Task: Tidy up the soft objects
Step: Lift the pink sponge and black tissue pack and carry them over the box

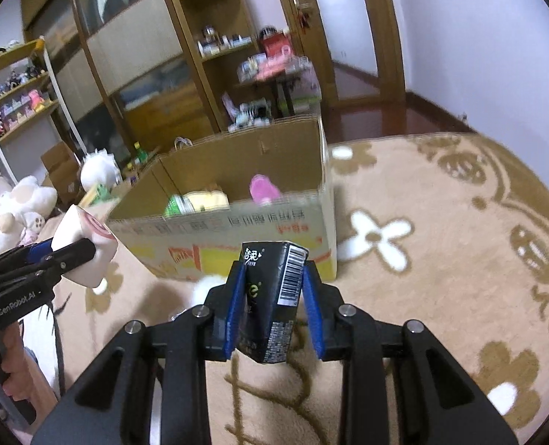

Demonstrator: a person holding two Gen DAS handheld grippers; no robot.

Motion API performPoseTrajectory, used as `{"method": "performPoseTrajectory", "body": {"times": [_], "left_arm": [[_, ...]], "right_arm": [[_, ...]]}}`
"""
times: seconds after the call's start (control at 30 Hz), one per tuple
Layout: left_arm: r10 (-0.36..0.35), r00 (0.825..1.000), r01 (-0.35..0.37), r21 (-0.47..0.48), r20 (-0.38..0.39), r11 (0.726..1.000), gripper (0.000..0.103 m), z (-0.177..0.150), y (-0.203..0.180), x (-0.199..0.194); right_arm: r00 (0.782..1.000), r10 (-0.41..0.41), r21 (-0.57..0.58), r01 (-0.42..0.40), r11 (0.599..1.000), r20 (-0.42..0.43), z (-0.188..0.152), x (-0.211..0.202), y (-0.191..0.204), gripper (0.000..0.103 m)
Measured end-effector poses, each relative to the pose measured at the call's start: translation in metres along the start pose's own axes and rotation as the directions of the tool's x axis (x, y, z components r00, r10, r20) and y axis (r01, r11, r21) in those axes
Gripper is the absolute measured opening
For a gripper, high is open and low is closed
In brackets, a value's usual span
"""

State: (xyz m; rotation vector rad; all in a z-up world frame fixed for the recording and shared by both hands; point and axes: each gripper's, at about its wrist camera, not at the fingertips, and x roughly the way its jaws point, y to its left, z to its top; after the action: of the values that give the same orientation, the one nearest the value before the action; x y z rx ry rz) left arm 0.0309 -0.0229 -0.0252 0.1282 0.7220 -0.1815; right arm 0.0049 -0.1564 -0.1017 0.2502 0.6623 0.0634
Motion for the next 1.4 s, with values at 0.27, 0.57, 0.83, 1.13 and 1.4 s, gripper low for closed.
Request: {"method": "performPoseTrajectory", "body": {"times": [0.27,0.57,0.83,1.13,1.4], "left_arm": [[0.021,0.991,-0.019,-0.019,0.130,1.000,0.050,0.014,0.008,-0.019],[0.028,0.983,-0.018,-0.052,0.182,0.998,0.051,0.034,0.016,0.001],[0.005,0.979,0.007,-0.055,0.206,0.998,0.051,0.045,0.018,0.020],[-0.028,0.985,0.033,-0.030,0.171,0.999,0.052,0.047,0.011,0.043],[-0.040,0.992,0.040,0.003,0.123,0.999,0.059,0.046,0.003,0.062]], "right_arm": [[0.986,0.000,-0.042,0.007,0.999,0.166,0.021,-0.028,0.011,0.032],[0.974,0.017,-0.054,-0.004,0.999,0.228,0.040,-0.023,0.013,0.032],[0.968,0.015,-0.061,0.001,0.998,0.252,0.054,-0.002,0.012,0.032],[0.970,0.019,-0.085,0.002,0.996,0.243,0.064,0.018,0.016,0.032],[0.980,0.008,-0.070,0.006,0.998,0.198,0.061,0.034,0.012,0.032]]}}
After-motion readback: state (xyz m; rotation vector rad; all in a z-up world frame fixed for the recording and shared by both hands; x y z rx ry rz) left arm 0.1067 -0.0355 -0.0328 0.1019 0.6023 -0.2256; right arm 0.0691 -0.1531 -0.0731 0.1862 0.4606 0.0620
